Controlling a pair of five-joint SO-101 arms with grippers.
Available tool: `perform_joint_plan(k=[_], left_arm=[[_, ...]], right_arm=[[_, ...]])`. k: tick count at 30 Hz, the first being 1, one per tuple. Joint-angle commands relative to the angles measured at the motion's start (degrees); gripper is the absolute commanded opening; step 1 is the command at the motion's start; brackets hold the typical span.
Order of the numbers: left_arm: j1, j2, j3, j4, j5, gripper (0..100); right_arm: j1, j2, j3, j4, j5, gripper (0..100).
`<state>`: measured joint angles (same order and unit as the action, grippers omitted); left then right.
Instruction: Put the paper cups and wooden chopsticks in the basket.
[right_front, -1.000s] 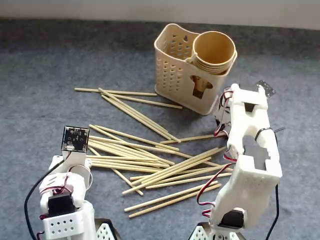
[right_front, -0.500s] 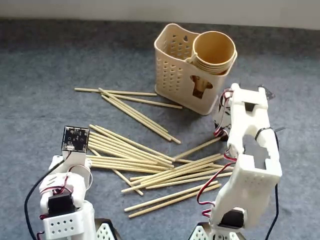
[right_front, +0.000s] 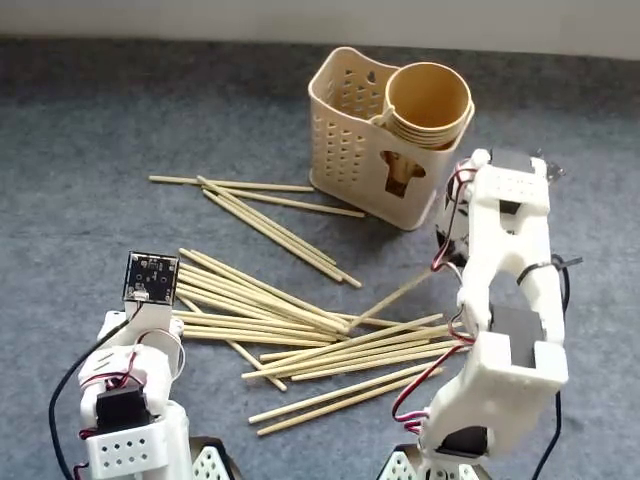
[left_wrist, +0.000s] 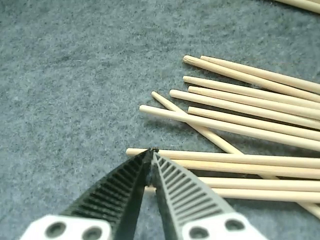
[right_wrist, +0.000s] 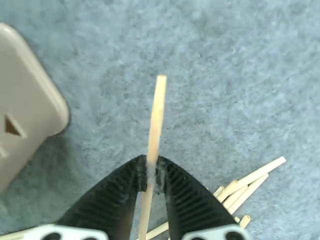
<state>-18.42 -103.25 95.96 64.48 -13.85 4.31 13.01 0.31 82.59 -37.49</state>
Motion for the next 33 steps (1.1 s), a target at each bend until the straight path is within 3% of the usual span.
perform_joint_plan(k=[1, 6, 14, 22, 27, 33], left_arm=[[-0.66, -0.57, 1.27, -0.09, -0.26, 1], [-0.66, -0.57, 1.27, -0.09, -0.26, 1], [-0.48, -0.57, 1.27, 0.00, -0.26, 1], [-0.48, -0.57, 1.27, 0.00, -0.26, 1], [-0.48, -0.57, 1.27, 0.00, -0.26, 1], [-0.48, -0.57, 1.27, 0.00, -0.26, 1]], right_arm=[[0.13, -7.78, -1.98, 0.84, -0.62, 0.5], [-0.48, -14.73, -2.15, 5.49, -0.26, 0.5], [-7.25, -26.86, -1.98, 10.24, -0.18, 0.5], [-15.69, -36.26, -2.33, 9.54, -0.09, 0.5], [-18.86, -37.76, -2.42, 2.77, 0.26, 0.5], [-20.26, -38.11, -2.59, -6.11, 13.45, 0.5]])
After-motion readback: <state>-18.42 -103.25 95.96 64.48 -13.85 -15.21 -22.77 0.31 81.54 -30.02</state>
